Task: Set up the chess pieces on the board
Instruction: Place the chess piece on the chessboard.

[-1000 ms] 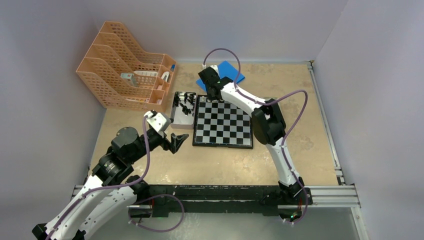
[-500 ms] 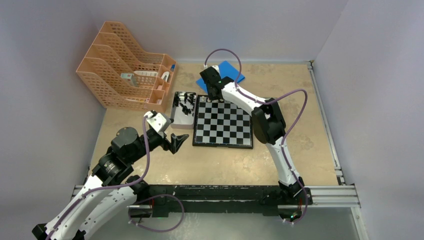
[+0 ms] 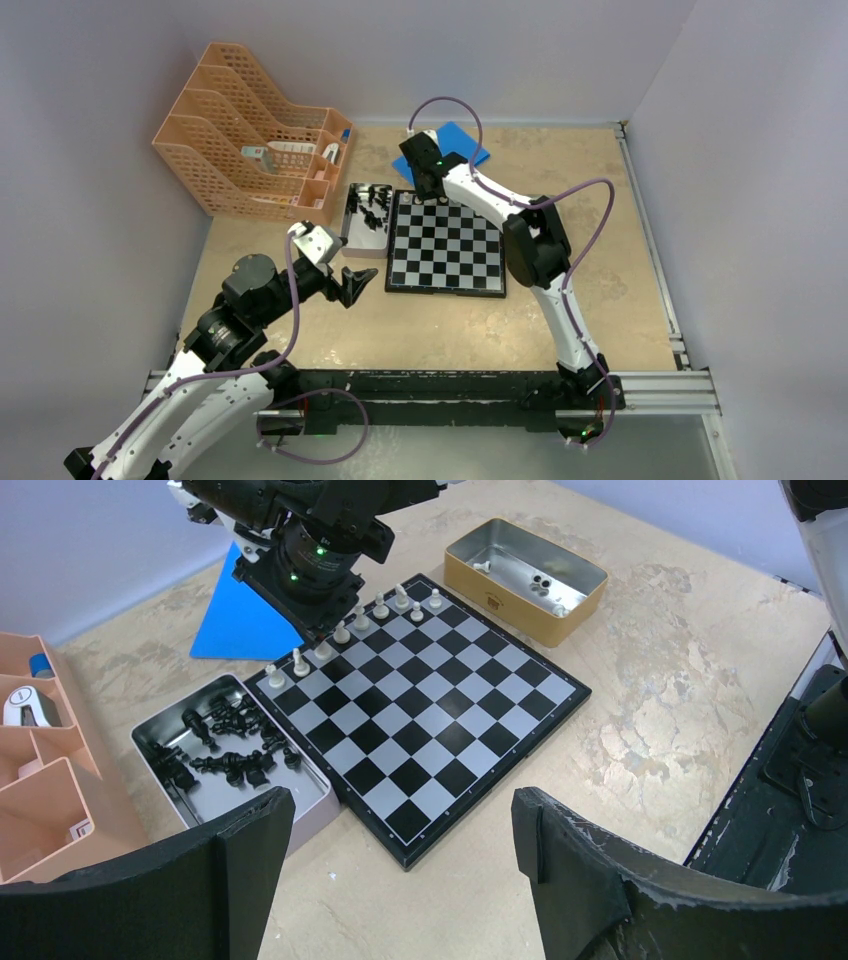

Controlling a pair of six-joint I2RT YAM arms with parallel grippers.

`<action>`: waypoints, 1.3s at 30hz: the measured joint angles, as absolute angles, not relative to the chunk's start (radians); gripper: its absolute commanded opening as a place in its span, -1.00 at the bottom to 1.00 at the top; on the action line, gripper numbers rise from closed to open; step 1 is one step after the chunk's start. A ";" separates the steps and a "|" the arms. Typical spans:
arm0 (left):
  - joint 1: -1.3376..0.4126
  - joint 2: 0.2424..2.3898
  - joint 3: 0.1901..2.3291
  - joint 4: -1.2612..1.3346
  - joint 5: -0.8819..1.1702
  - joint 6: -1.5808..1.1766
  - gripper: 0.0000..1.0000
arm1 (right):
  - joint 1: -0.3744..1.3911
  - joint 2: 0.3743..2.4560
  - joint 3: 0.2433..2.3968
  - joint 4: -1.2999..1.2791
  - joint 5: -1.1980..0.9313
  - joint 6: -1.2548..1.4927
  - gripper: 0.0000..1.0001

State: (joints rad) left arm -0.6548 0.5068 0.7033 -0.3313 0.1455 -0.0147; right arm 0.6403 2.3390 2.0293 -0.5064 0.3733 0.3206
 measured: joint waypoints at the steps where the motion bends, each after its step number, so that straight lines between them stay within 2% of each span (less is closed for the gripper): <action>1: -0.655 0.507 0.703 -0.331 0.146 -0.015 0.61 | 0.640 2.342 2.034 -0.508 0.373 0.320 -0.52; 17: -0.655 0.515 0.703 -0.331 0.146 -0.018 0.62 | 0.635 2.355 2.066 -0.528 0.375 0.321 -0.36; 23: -0.655 0.566 0.704 -0.333 0.143 -0.080 0.66 | 0.634 2.267 2.029 -0.533 0.376 0.326 -0.36; 27: -0.655 0.639 0.716 -0.363 0.129 -0.150 0.81 | 0.632 2.120 1.940 -0.523 0.386 0.333 -0.37; 33: -0.655 0.728 0.764 -0.443 0.136 -0.244 0.80 | 0.600 1.900 1.748 -0.482 0.432 0.359 -0.39; 39: -0.654 0.737 0.788 -0.451 0.198 -0.252 0.72 | 0.485 1.734 1.497 -0.462 0.435 0.365 -0.35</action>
State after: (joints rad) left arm -0.6544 0.7368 0.7876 -0.4507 0.1982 -0.2520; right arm 0.4847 1.7336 1.4967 -0.4618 0.4355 0.3653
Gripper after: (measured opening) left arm 0.877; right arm 0.319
